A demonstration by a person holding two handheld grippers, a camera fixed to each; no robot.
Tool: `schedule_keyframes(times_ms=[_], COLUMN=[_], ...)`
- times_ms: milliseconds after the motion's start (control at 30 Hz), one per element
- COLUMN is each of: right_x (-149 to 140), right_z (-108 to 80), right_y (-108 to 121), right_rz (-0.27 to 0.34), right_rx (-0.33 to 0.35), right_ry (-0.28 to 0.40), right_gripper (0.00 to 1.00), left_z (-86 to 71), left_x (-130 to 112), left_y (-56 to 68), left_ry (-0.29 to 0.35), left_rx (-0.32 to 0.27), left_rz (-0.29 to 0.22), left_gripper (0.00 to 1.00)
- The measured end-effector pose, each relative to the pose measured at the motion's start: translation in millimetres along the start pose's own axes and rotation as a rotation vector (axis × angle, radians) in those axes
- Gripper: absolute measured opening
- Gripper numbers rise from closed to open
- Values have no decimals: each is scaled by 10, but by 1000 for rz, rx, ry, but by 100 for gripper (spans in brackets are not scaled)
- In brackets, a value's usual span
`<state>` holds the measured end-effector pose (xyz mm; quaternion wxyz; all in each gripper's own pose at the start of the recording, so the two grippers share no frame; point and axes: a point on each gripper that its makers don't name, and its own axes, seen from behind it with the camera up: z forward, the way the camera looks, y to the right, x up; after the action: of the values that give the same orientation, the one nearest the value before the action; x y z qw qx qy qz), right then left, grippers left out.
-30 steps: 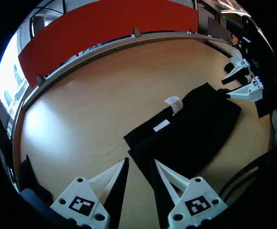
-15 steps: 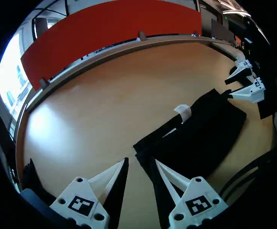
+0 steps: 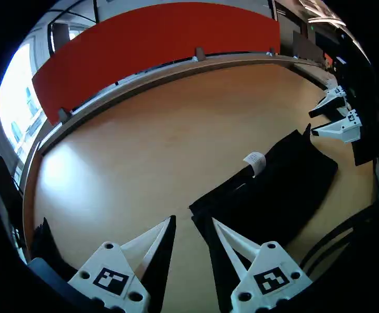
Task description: Fold towel
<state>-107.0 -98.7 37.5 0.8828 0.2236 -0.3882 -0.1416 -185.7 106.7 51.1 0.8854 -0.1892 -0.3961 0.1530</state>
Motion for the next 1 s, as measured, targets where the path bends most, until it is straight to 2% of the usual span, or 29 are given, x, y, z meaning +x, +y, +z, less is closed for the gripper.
schedule_keyframes(times_ms=[67, 133, 233, 400, 700, 1000], right_x=[14, 27, 38, 29, -28, -102], right_z=[-7, -14, -28, -55, -138, -272], right_y=[-1, -4, -19, -55, -127, -226], right_rz=[1, 3, 8, 9, 13, 23], right_rx=[-2, -4, -3, 4, 11, 13], right_ry=[6, 11, 15, 16, 16, 19], right_gripper=[83, 95, 100, 100, 100, 100], left_z=[-15, -26, -38, -57, -129, -260], left_x=[13, 9, -14, -28, -62, -182], left_y=[-11, -6, 21, 45, 65, 147], left_ry=[3, 1, -5, -3, 1, 2], left_rx=[2, -1, -14, -24, -20, -26], left_rz=[-4, -12, -30, -59, -63, -115], left_gripper=[40, 40, 40, 40, 40, 40])
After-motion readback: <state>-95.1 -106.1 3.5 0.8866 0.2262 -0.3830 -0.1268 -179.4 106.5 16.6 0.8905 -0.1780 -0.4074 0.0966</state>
